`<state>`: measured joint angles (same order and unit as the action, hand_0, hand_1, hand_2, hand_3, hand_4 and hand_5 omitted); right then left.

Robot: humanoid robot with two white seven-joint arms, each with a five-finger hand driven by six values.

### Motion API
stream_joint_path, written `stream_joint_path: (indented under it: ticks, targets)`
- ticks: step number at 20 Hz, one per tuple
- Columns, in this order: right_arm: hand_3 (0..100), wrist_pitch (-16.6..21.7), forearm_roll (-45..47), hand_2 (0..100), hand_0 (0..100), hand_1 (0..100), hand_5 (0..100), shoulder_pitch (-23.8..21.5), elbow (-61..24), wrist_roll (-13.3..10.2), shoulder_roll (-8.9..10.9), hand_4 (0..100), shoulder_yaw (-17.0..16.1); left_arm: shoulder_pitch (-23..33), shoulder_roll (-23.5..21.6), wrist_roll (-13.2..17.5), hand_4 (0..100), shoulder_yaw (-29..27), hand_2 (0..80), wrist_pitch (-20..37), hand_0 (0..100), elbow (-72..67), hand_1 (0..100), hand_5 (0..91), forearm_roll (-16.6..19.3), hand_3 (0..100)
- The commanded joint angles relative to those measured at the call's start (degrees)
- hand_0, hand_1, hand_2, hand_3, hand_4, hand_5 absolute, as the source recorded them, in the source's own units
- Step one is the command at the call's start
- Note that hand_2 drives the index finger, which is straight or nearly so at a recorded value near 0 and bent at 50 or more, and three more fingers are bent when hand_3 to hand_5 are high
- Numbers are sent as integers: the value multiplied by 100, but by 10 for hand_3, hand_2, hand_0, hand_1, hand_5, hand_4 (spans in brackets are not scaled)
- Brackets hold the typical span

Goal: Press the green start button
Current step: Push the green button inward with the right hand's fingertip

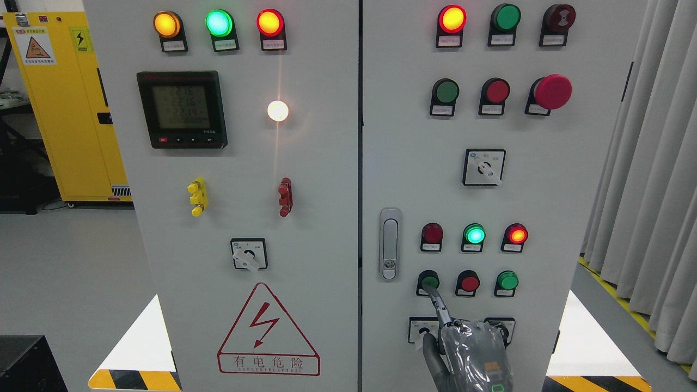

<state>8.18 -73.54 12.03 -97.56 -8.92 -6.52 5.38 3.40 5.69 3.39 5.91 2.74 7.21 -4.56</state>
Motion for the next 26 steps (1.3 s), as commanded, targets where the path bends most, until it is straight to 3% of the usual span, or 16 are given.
stream_joint_path:
  ticks: [1, 17, 26]
  targets:
    - [909, -19, 129, 0, 745, 962, 1000, 36, 150, 13, 1, 1000, -2, 2, 2, 4, 0, -2, 0, -1, 120, 0, 556, 0, -1, 0]
    - [910, -19, 217, 0, 749, 958, 1000, 62, 238, 13, -7, 1000, -11, 2, 2, 4, 0, -2, 0, -1, 120, 0, 556, 0, 7, 0]
    - [911, -1, 252, 0, 739, 957, 1000, -17, -131, -57, -7, 1000, 6, 2, 2, 4, 0, 6, 0, -1, 120, 0, 556, 0, -1, 0]
